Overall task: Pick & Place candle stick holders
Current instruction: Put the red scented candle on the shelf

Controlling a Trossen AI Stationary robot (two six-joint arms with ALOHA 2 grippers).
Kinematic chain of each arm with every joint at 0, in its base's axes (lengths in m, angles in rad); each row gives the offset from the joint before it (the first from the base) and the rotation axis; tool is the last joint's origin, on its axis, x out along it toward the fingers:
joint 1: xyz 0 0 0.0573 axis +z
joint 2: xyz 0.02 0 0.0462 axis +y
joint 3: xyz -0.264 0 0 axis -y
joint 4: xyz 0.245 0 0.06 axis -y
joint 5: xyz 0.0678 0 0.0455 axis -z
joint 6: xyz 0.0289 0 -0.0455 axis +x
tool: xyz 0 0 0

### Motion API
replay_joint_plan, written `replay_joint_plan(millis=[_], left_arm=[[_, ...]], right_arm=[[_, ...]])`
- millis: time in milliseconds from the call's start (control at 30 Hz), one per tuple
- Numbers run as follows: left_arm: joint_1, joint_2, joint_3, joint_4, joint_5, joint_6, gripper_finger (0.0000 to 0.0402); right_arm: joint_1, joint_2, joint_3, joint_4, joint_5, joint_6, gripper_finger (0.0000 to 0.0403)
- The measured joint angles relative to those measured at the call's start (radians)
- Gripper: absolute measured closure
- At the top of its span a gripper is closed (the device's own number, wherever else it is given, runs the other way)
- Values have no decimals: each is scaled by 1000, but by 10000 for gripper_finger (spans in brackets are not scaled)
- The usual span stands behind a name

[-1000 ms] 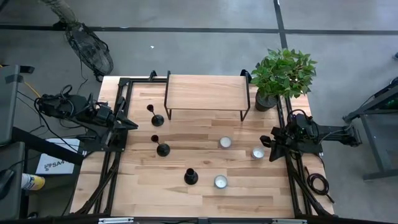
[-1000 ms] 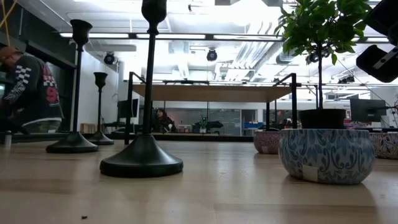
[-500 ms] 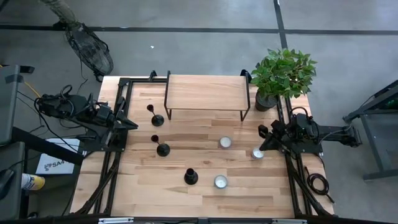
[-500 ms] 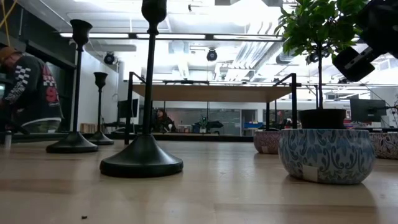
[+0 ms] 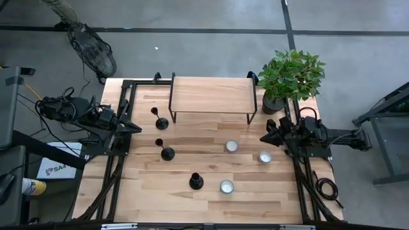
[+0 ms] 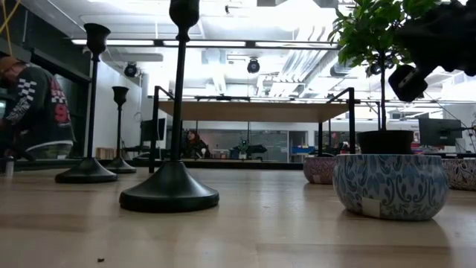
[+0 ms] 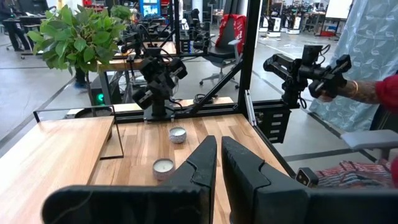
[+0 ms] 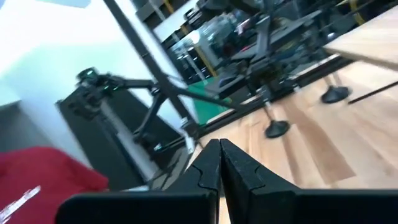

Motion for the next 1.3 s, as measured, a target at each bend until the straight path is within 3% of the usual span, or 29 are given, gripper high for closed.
replay_joint_plan(millis=[333,867,1067,1300], left_arm=[[0,0,0,0,0,0,376],[0,0,0,0,0,0,376],[0,0,0,0,0,0,376],[0,0,0,0,0,0,376]], right_arm=[[0,29,5,-106,199,-75,402],[0,242,13,-98,305,5,402],[34,348,107,-124,384,-12,402],[101,505,251,-298,463,0,403]])
